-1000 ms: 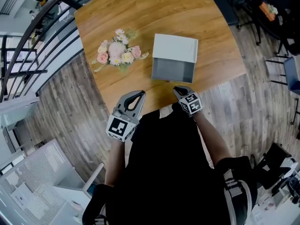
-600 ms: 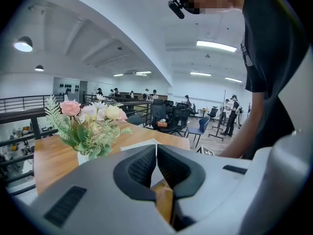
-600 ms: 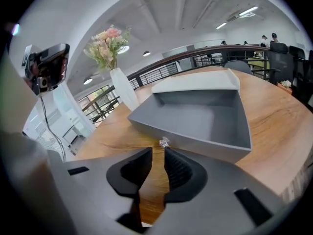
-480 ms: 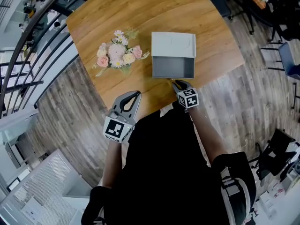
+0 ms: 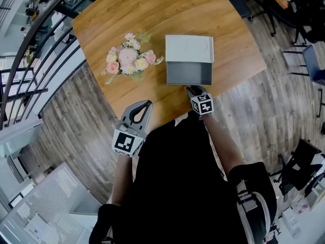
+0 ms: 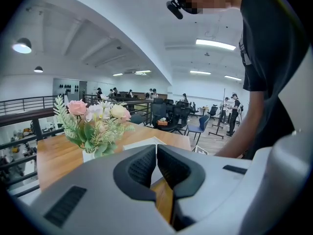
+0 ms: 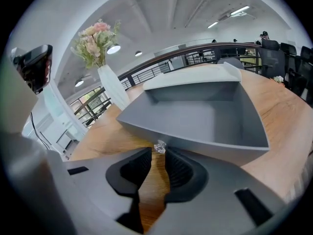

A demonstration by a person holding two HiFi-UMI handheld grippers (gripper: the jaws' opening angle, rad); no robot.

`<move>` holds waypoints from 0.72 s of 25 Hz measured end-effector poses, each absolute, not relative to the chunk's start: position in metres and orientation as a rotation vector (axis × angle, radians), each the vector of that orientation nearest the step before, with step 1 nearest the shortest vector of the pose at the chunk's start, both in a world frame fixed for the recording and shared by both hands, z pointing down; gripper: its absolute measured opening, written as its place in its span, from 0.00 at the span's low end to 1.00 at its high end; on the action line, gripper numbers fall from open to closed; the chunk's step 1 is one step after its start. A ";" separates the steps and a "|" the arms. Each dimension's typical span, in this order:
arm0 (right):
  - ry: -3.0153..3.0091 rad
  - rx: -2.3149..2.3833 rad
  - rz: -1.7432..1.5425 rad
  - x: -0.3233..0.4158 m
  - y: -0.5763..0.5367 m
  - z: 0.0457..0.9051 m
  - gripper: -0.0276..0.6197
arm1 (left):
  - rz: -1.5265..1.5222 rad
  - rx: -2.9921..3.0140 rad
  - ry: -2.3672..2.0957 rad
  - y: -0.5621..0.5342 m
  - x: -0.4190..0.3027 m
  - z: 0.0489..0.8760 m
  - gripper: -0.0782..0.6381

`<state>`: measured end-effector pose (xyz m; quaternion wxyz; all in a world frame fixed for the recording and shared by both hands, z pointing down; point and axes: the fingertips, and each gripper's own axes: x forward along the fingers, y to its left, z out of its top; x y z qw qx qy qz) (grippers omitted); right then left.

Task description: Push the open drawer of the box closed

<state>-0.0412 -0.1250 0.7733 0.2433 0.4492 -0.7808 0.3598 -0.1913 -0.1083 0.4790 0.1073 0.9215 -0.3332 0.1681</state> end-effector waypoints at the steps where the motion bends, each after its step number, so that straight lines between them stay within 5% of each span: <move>1: -2.131 1.224 0.981 -0.042 -0.125 0.774 0.20 | 0.505 2.709 -0.979 -0.107 -0.191 0.480 0.15; 18: -2.158 1.188 0.963 -0.043 -0.126 0.762 0.15 | 0.537 2.695 -0.978 -0.101 -0.181 0.481 0.15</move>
